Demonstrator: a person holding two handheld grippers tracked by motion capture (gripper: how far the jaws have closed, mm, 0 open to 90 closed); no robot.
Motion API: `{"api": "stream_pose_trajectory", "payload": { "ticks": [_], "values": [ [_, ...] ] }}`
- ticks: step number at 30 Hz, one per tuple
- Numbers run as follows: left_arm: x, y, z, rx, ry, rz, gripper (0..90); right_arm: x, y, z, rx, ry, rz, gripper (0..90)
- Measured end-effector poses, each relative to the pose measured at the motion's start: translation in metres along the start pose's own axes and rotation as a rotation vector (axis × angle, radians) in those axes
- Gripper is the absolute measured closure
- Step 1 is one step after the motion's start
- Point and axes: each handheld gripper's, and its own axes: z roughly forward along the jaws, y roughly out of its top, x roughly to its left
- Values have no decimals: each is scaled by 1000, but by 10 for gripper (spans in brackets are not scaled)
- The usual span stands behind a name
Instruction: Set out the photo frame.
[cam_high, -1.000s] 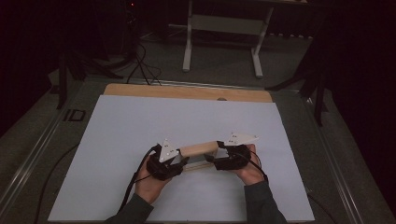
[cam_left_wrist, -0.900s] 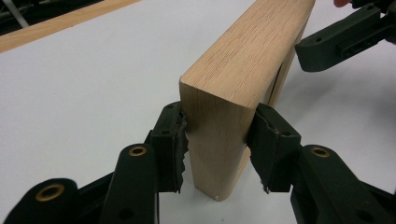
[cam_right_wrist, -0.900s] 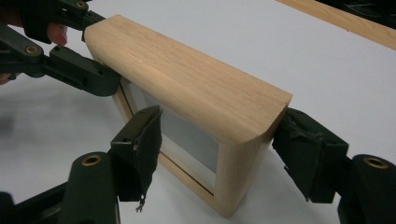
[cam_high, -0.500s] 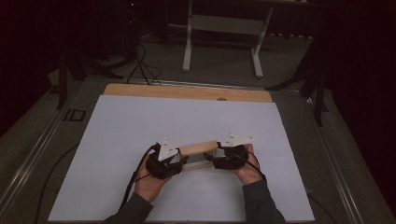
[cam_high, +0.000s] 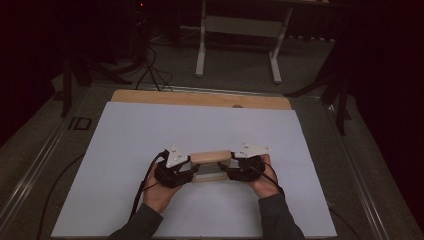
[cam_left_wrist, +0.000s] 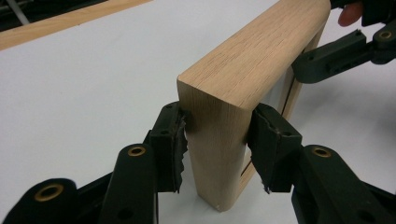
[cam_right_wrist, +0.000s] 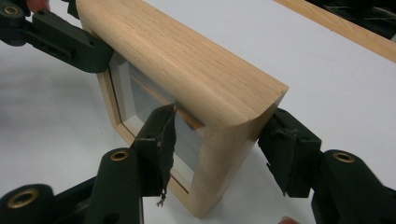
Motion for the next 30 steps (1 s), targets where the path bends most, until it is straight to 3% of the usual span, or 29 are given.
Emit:
{"api": "stream_pose_trajectory", "payload": {
  "ticks": [17,30],
  "values": [
    [10,5,4,2,-12,-18,545,1,7,0,1,-22,18,472],
    [25,4,7,-28,-6,-20,539,-2,15,12,-9,-35,44,469]
  ]
}}
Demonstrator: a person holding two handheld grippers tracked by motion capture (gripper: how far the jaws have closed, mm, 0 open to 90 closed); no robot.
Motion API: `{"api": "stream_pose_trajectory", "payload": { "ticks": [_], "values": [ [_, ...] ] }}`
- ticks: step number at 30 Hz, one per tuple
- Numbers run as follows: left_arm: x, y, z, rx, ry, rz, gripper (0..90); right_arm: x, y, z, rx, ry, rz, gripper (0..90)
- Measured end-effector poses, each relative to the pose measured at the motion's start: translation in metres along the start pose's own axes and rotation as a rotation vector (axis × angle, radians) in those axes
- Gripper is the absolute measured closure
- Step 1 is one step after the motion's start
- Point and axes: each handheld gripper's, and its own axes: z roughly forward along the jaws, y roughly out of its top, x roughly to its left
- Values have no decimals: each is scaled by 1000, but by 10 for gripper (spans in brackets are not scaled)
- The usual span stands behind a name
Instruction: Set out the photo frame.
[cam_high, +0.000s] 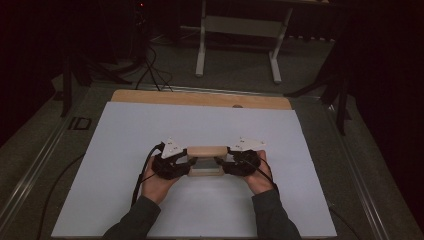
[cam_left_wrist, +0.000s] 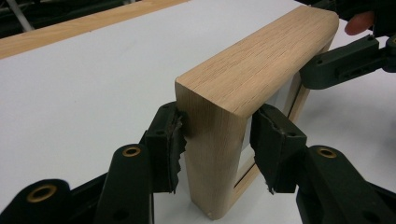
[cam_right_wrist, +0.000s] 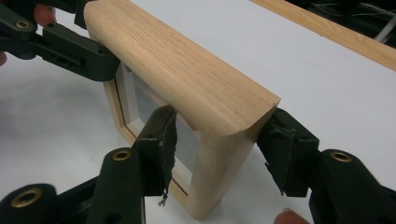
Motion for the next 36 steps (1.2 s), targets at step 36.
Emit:
{"api": "stream_pose_trajectory", "payload": {
  "ticks": [36],
  "values": [
    [32,5,15,-48,19,-62,520,-15,17,29,-22,-6,80,458]
  ]
}}
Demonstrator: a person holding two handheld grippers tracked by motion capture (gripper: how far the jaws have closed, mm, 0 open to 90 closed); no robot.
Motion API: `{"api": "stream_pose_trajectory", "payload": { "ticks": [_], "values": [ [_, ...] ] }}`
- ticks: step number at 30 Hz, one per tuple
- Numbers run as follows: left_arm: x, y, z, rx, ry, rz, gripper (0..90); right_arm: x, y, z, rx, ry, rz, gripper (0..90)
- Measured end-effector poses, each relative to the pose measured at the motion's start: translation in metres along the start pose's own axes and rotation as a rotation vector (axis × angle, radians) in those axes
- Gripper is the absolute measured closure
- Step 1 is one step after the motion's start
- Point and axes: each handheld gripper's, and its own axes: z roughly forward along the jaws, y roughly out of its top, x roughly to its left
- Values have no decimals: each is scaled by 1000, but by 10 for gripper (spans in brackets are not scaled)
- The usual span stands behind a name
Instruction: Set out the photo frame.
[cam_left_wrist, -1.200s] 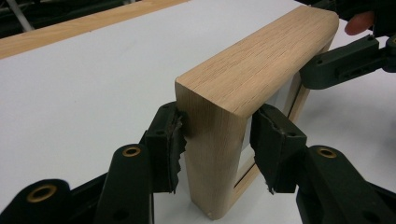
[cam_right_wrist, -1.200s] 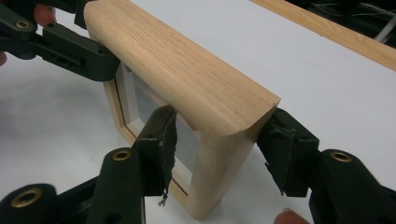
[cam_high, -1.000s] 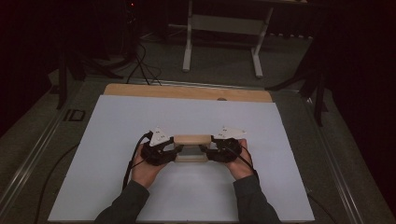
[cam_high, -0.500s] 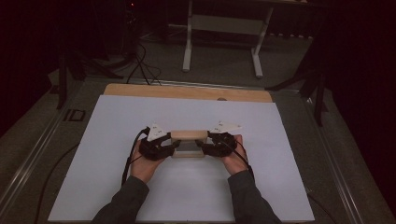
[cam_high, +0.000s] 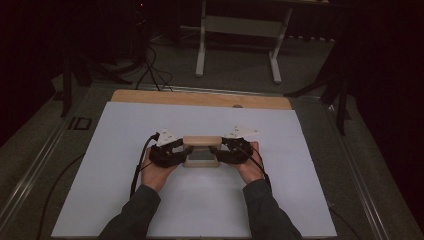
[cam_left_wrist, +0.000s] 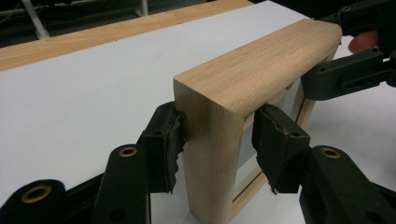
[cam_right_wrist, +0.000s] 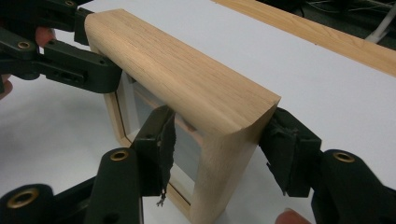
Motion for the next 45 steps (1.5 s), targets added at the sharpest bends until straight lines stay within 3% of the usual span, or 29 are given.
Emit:
{"api": "stream_pose_trajectory", "payload": {
  "ticks": [12,26,37,42,45],
  "values": [
    [7,-1,4,-19,-22,-30,515,-4,-7,4,21,0,17,476],
    [9,-4,8,5,-7,-25,522,-5,-19,10,62,-4,27,500],
    [14,-4,12,2,-22,-40,529,-5,-23,12,82,-14,25,501],
    [15,-4,14,13,-29,-48,520,-5,-23,12,80,-11,25,499],
    [15,-5,16,21,-24,-63,454,-6,-23,13,76,-8,28,472]
  ]
}}
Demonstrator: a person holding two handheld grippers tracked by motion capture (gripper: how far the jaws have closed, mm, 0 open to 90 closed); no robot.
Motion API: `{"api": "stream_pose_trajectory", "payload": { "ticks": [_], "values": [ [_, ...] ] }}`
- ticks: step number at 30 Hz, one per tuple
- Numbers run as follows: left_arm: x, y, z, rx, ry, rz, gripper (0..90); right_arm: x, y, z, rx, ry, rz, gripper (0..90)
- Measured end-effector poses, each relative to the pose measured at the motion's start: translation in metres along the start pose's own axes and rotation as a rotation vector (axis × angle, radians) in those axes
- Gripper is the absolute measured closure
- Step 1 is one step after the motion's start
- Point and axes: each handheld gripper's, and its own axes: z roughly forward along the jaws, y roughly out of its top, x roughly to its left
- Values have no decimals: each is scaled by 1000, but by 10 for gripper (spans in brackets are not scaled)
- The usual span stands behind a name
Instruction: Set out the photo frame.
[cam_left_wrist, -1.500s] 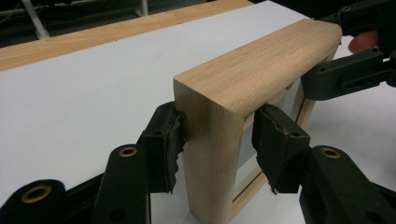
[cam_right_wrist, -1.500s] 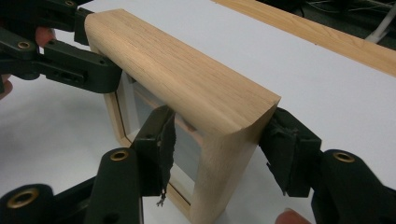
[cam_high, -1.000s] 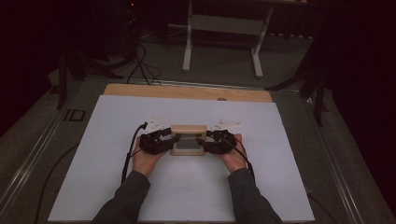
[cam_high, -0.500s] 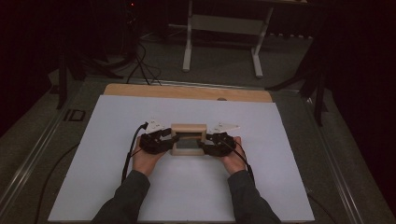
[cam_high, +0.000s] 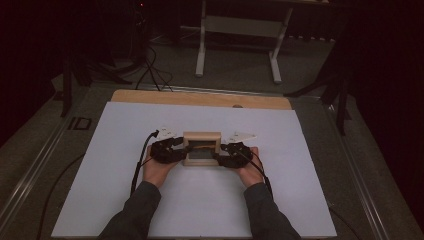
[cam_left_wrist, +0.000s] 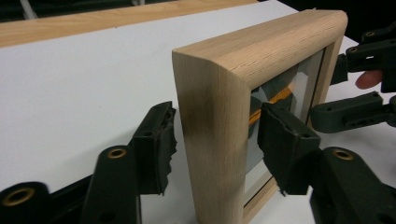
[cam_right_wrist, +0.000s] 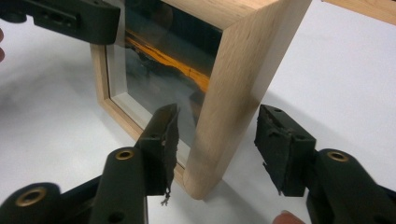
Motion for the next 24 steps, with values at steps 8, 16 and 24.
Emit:
{"api": "stream_pose_trajectory", "payload": {
  "ticks": [8,16,24],
  "values": [
    [1,1,-4,5,17,-10,400,-1,-1,-5,-3,1,5,422],
    [0,0,-21,-8,19,-3,363,-2,-3,-15,-22,2,5,361],
    [7,-7,-53,-44,38,-8,358,-6,-7,-38,-64,-11,6,315]
  ]
}}
